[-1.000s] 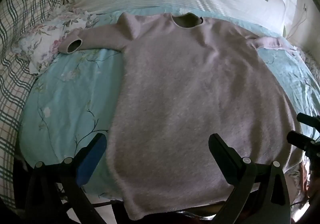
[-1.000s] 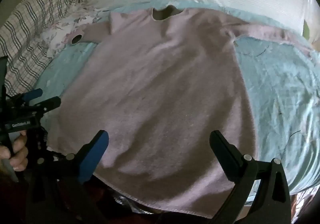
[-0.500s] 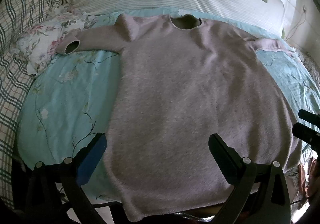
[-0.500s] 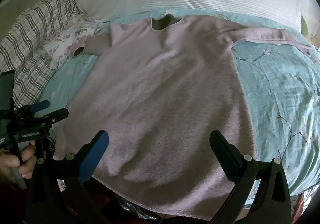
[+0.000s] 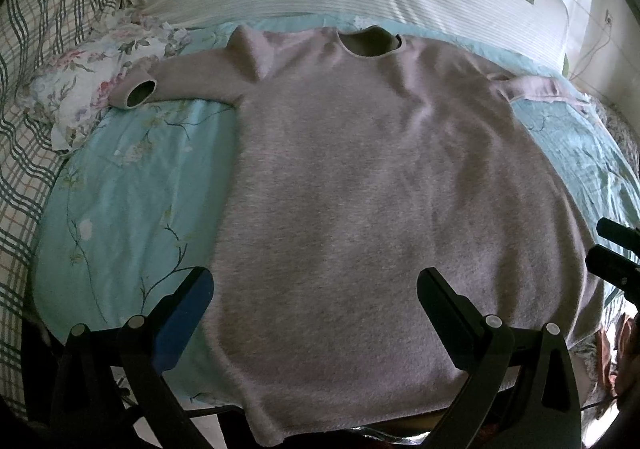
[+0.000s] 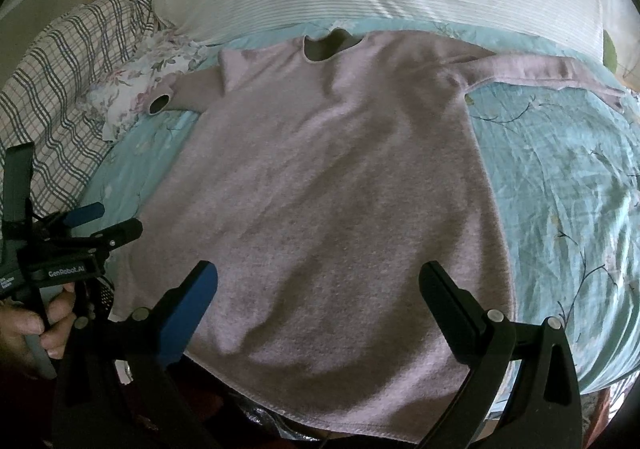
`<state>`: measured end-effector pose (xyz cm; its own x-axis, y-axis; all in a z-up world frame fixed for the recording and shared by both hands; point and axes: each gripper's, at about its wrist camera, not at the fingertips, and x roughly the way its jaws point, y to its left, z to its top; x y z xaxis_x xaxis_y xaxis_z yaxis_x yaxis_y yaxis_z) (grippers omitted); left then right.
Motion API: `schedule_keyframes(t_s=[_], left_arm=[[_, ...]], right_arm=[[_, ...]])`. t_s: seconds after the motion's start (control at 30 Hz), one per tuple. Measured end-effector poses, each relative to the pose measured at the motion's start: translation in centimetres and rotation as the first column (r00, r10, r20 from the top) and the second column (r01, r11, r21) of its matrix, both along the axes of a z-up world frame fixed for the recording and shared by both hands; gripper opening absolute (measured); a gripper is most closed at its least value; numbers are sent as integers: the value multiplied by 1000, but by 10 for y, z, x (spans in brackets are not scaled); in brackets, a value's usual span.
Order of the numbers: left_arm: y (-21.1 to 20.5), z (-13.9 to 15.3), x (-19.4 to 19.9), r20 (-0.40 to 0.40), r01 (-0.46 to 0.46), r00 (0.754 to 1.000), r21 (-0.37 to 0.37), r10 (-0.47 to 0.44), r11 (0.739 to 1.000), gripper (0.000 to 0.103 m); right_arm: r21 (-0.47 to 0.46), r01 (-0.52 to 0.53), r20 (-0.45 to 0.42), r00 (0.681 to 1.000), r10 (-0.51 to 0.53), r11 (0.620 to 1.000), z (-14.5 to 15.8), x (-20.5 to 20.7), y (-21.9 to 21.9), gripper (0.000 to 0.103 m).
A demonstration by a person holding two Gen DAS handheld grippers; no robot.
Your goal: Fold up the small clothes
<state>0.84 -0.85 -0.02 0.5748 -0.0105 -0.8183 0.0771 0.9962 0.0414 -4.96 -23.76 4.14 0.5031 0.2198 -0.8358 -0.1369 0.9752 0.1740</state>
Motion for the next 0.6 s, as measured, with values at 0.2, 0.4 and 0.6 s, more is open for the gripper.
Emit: schedule_keyframes(t_s=[0.2,0.4,0.6], left_arm=[[0,-1,2,-26,0,1000,11,0,1000,102],[-1,-2,1,-23,0,1000,9,0,1000,102],[-1,-3,2,-40,1,999,15,0,1000,102]], right_arm=[[42,2,21,1000,-2,999,0,1,-1,101],[57,2,42,999,-5,998,-2,3,-6,101],[91,11,31,999,-14,996,-2,6,-10,101]])
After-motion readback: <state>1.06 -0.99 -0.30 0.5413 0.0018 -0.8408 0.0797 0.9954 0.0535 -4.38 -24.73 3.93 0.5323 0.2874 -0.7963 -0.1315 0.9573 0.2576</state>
